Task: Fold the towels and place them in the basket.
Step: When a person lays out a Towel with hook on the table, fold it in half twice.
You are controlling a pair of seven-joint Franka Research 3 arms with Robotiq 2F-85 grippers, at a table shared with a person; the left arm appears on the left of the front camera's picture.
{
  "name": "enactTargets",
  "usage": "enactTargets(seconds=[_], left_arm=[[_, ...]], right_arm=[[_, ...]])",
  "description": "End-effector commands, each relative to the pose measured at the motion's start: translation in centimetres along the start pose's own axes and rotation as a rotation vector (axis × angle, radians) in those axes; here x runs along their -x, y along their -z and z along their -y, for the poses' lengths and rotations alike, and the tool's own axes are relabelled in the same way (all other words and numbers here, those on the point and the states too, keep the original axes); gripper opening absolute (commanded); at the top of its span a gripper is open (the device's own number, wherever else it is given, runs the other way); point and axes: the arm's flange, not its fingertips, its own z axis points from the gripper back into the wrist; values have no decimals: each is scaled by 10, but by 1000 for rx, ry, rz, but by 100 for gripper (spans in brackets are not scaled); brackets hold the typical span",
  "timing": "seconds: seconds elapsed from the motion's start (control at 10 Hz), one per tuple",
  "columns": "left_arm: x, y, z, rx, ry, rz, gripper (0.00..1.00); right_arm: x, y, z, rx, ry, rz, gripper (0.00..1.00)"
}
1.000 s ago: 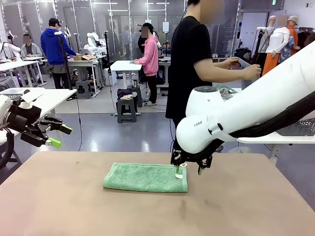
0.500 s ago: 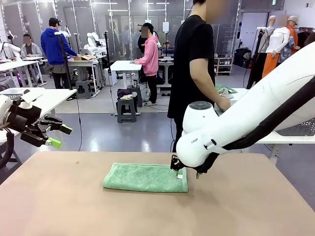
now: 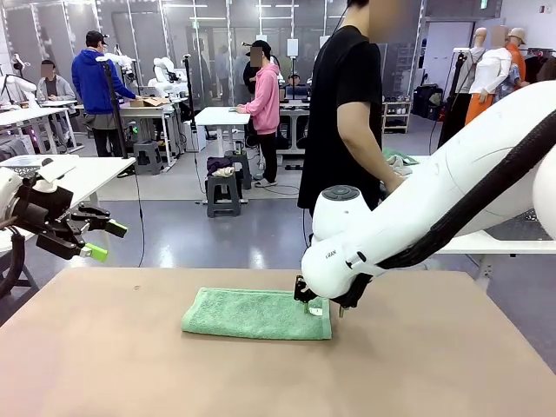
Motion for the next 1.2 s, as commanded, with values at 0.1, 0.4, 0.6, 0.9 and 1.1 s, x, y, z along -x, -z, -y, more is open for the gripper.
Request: enactTargets(seconds=[0.1,0.4,0.6,0.9,1.1], left_arm=[[-1,0,2,-9,2,-3,100],[-1,0,2,-9,2,-3,100],[-1,0,2,-9,2,-3,100],[-1,0,2,-9,2,-3,100],[-1,0,2,-9,2,-3,100]], right_arm=[[2,9,-12,24,26,24,84],[2,11,-13,28,41,9,80],[3,14,-11,23,40,-3,61],[3,14,-10,26,48,-11,55],[4,17,-8,38,50,-15,35]])
